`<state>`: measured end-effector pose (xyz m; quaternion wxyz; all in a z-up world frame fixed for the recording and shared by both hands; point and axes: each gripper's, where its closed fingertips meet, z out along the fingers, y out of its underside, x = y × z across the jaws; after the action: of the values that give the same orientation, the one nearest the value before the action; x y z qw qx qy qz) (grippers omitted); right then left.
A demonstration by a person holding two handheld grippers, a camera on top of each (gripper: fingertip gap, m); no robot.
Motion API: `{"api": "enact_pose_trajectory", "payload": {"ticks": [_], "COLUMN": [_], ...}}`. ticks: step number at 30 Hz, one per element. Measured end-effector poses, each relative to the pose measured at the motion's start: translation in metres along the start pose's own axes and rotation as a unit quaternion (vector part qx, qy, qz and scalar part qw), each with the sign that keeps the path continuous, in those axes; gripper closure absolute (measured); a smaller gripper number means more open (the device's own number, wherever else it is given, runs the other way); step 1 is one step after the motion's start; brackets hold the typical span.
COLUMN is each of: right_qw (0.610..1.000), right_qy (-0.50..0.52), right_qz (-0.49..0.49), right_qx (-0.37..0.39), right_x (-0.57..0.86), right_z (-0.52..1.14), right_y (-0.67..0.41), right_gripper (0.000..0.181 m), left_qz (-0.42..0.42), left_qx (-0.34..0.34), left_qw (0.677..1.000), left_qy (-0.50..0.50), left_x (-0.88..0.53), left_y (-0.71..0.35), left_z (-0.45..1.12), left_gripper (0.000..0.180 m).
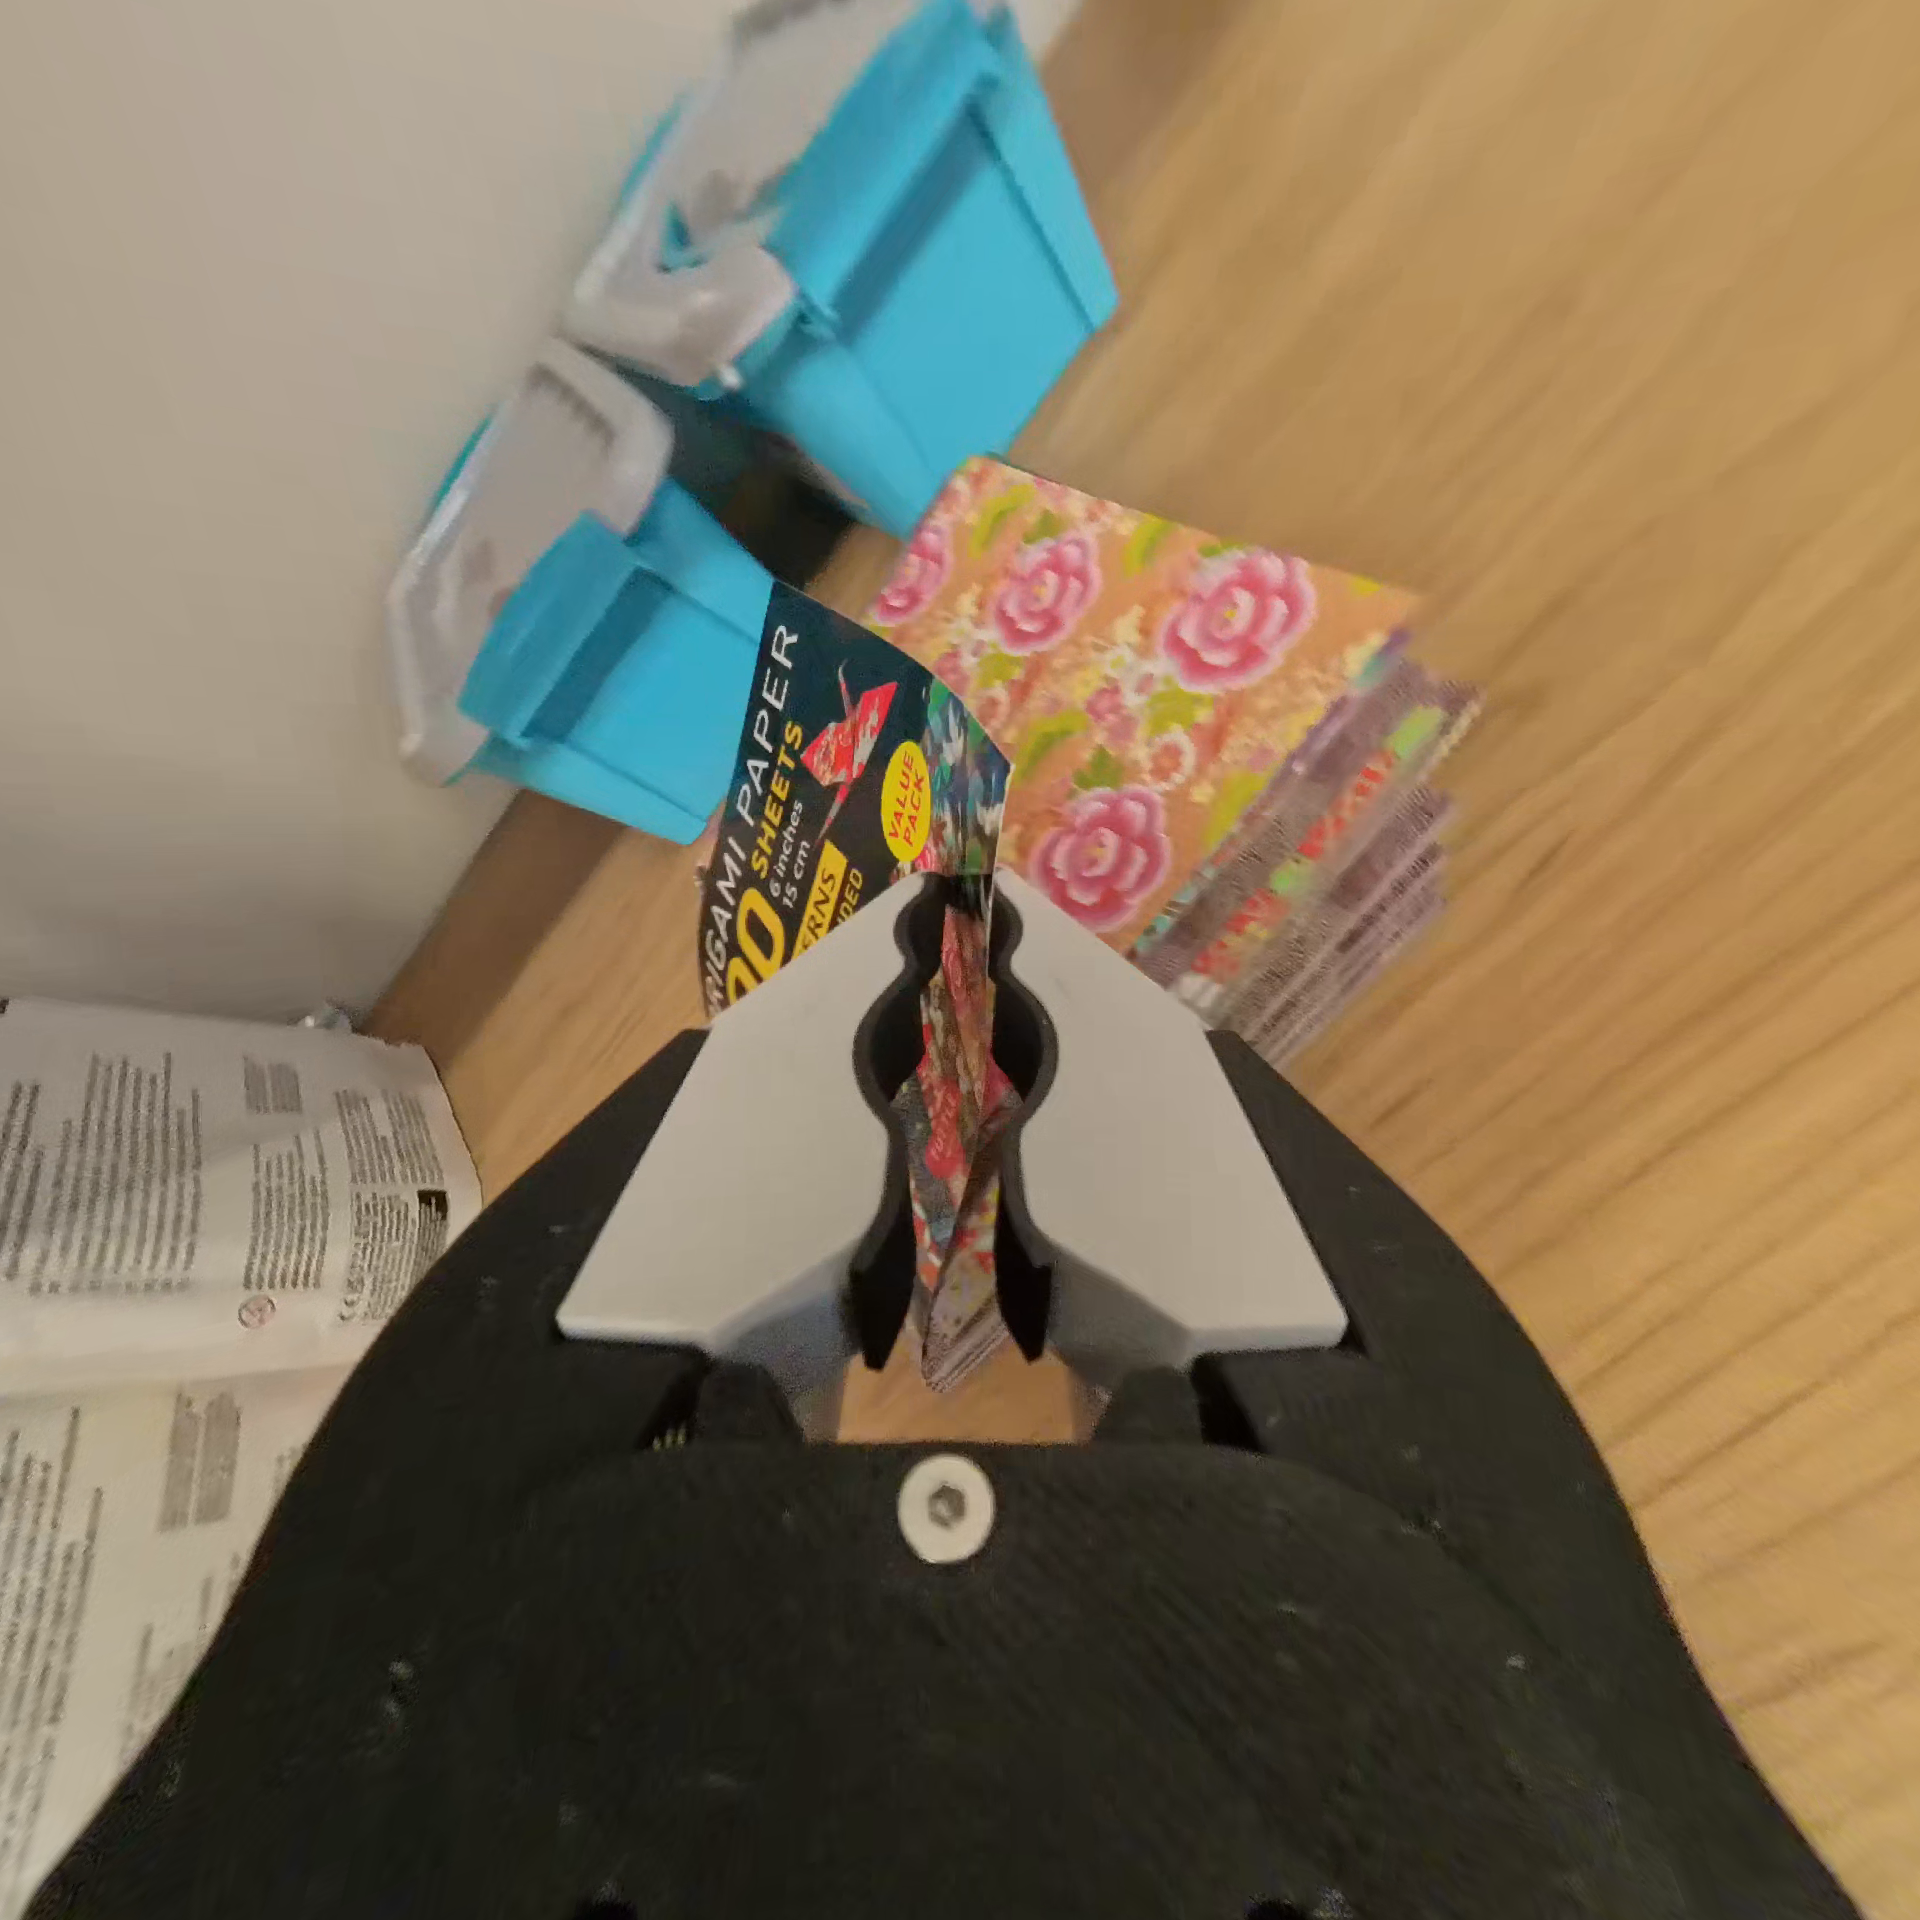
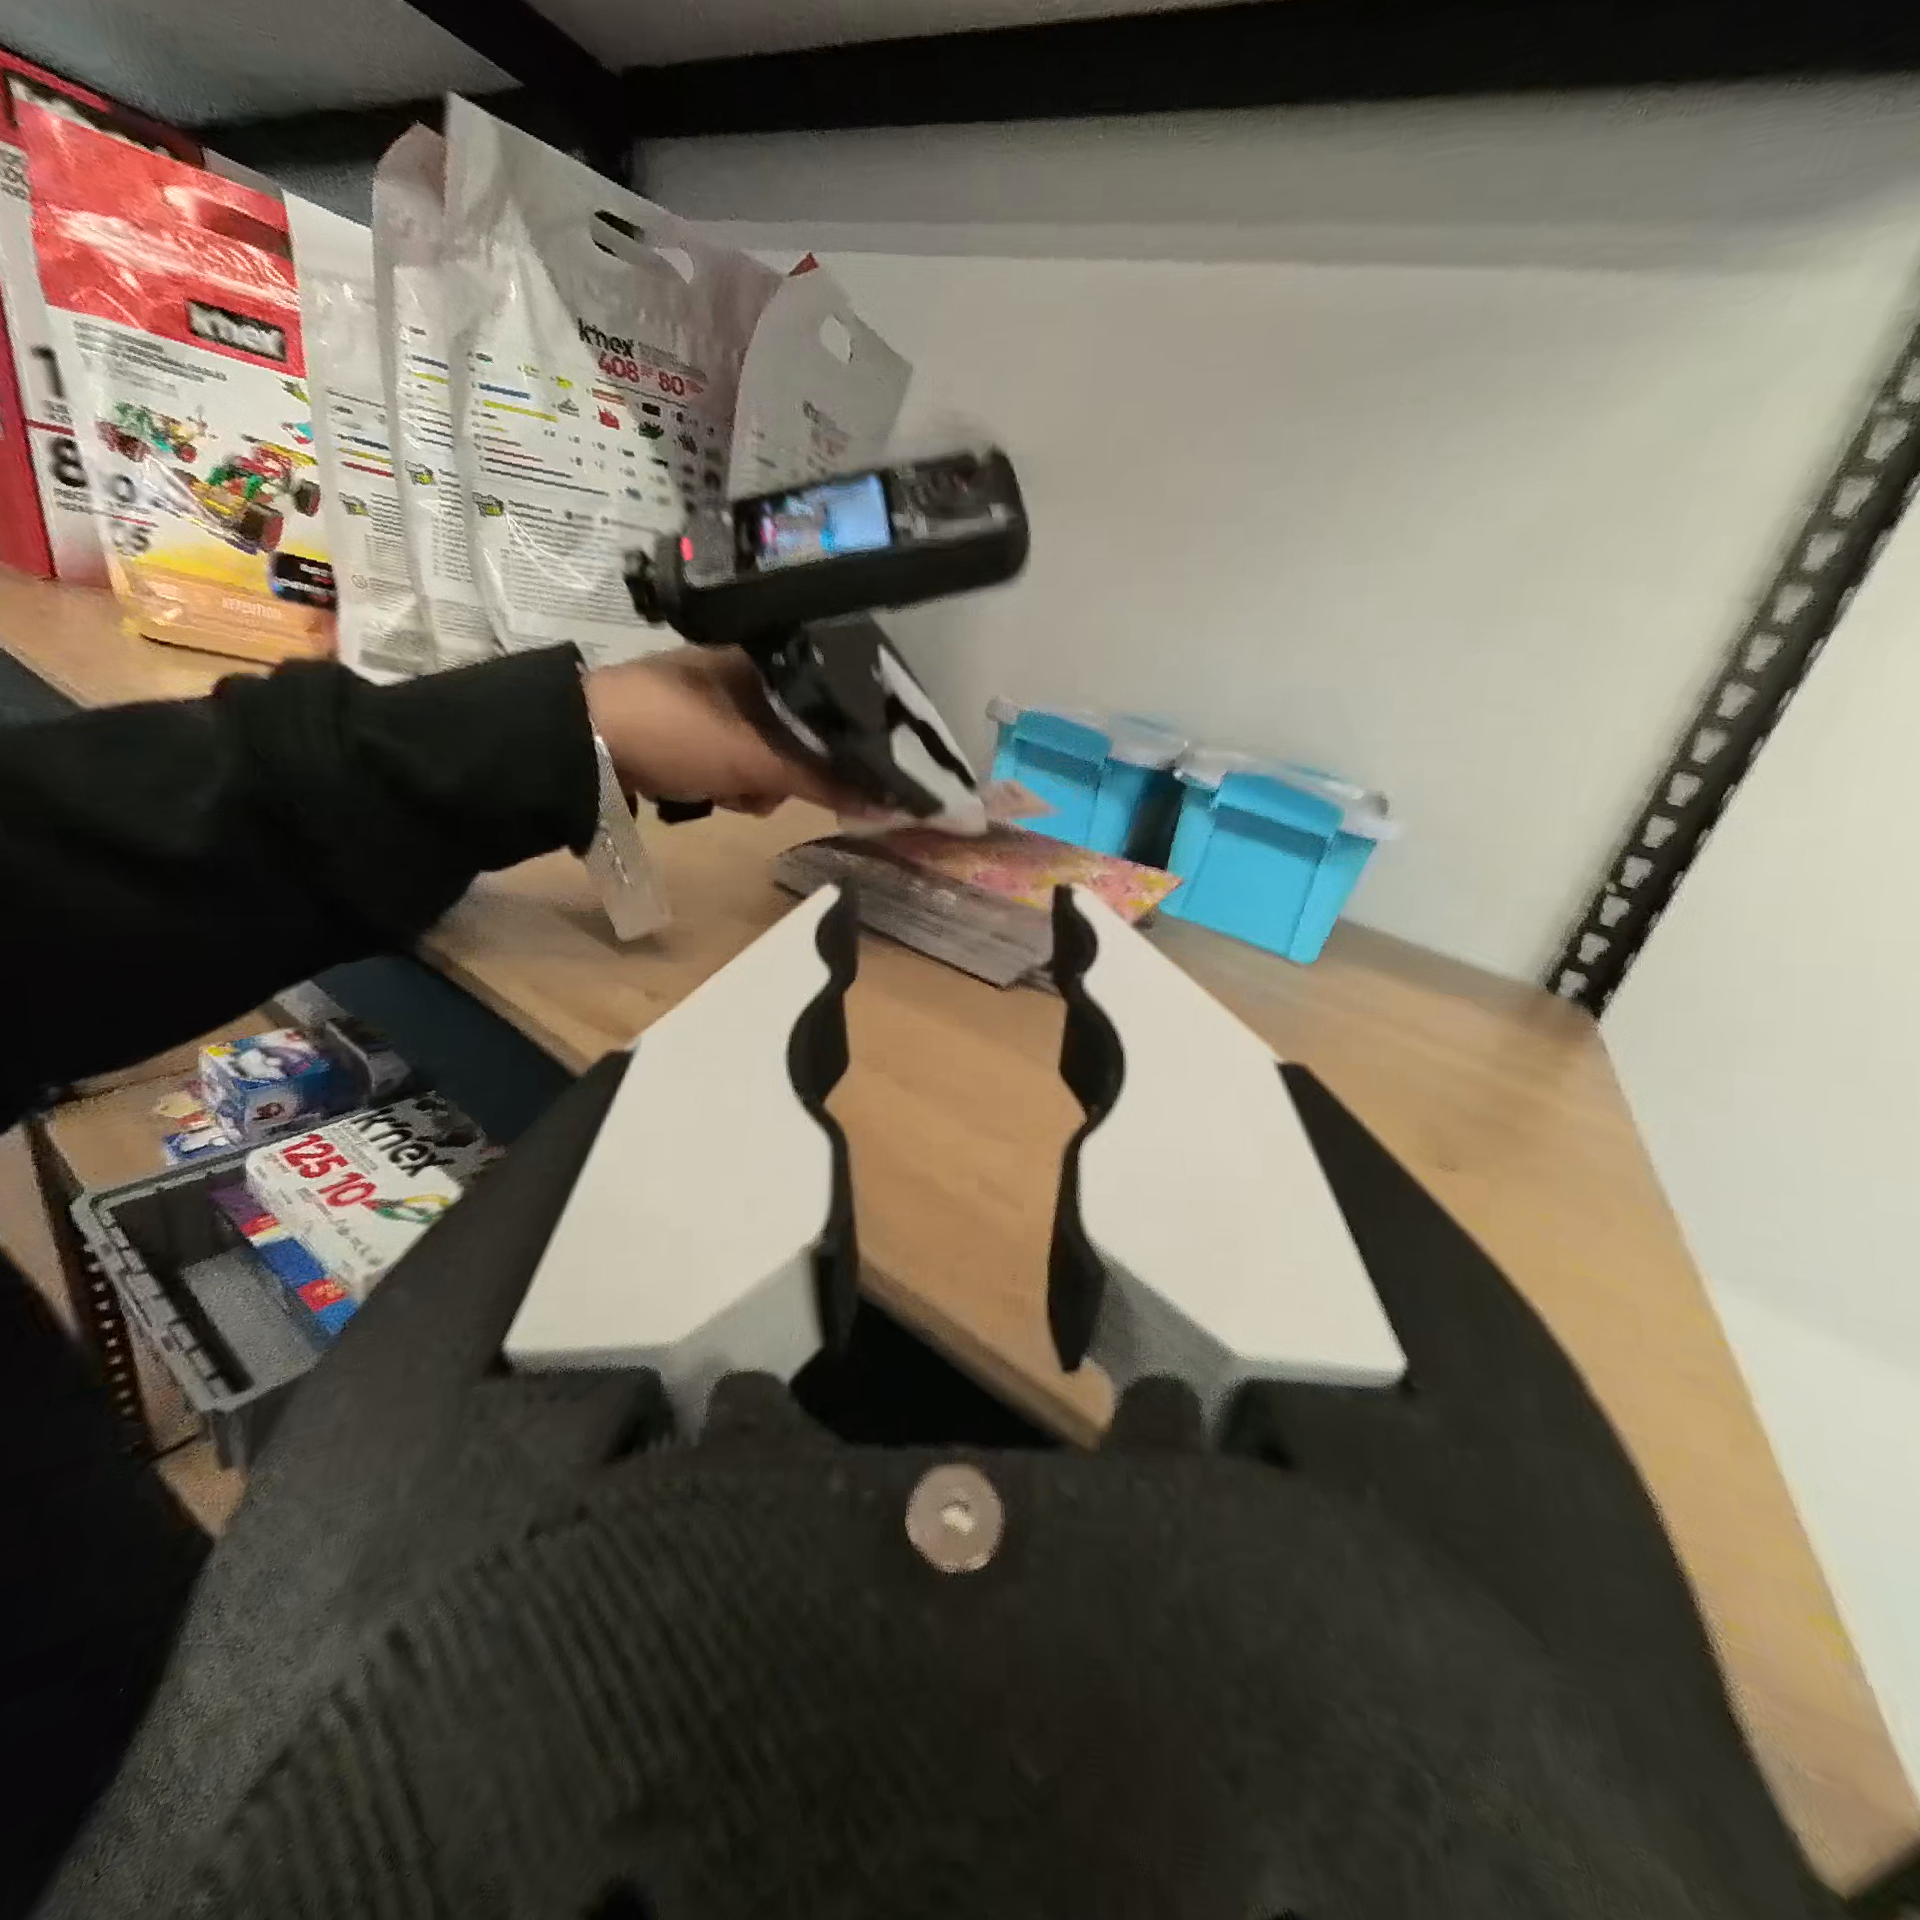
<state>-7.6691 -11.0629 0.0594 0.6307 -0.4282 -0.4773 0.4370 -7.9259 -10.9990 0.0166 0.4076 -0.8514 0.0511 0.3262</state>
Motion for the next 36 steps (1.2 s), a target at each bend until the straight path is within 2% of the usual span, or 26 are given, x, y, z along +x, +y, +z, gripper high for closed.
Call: {"api": "enact_pose_trajectory", "payload": {"ticks": [3, 6, 8, 12, 14, 16, 18, 21, 24, 26, 29, 32, 36], "right_qw": [0.998, 0.996, 0.997, 0.998, 0.997, 0.996, 0.995, 0.996, 0.996, 0.996, 0.997, 0.997, 0.997], "right_qy": [-0.049, -0.078, -0.073, -0.065, -0.068, -0.074, -0.083, -0.085, -0.081, -0.078, -0.07, -0.058, -0.055], "right_qz": [0.027, 0.039, 0.019, 0.017, 0.03, 0.041, 0.046, 0.038, 0.03, 0.034, 0.041, 0.04, 0.049], "right_qx": [0.013, 0.021, 0.013, 0.018, 0.015, 0.008, 0.009, 0.005, 0.0, -0.002, -0.007, -0.014, -0.013], "right_x": [-0.005, -0.005, 0.004, 0.021, 0.027, 0.029, 0.028, 0.028, 0.03, 0.031, 0.033, 0.039, 0.041], "right_z": [0.017, 0.025, 0.026, 0.021, 0.023, 0.026, 0.027, 0.025, 0.02, 0.016, 0.008, 0.001, -0.002], "right_y": [-0.003, -0.002, 0.003, 0.004, 0.006, 0.01, 0.011, 0.014, 0.017, 0.019, 0.022, 0.026, 0.027], "right_gripper": [0.144, 0.144, 0.144, 0.145, 0.145, 0.145, 0.145, 0.145, 0.145, 0.145, 0.145, 0.145, 0.145], "left_qz": [0.045, 0.023, -0.041, -0.272, -0.33, -0.356, -0.348, -0.274, -0.167, -0.121, -0.072, -0.097, -0.198], "left_qx": [-0.023, 0.024, 0.058, 0.075, 0.055, 0.072, 0.091, 0.087, 0.038, 0.0, -0.032, 0.005, 0.056], "left_qw": [0.999, 0.998, 0.991, 0.951, 0.933, 0.925, 0.929, 0.956, 0.985, 0.993, 0.997, 0.994, 0.973], "left_qy": [0.01, -0.057, -0.113, -0.129, -0.13, -0.108, -0.085, -0.056, -0.025, -0.001, -0.018, -0.049, -0.104], "left_x": [0.014, -0.02, -0.06, -0.116, -0.127, -0.126, -0.12, -0.095, -0.051, -0.018, -0.002, -0.026, -0.088], "left_y": [0.008, -0.006, -0.005, 0.053, 0.085, 0.086, 0.066, 0.026, 0.002, -0.001, 0.006, -0.004, 0.011], "left_z": [0.006, -0.009, -0.03, -0.06, -0.063, -0.064, -0.062, -0.047, -0.019, 0.001, 0.016, -0.001, -0.035], "left_gripper": [0.173, 0.18, 0.18, 0.18, 0.18, 0.18, 0.18, 0.18, 0.18, 0.18, 0.18, 0.18, 0.18]}}
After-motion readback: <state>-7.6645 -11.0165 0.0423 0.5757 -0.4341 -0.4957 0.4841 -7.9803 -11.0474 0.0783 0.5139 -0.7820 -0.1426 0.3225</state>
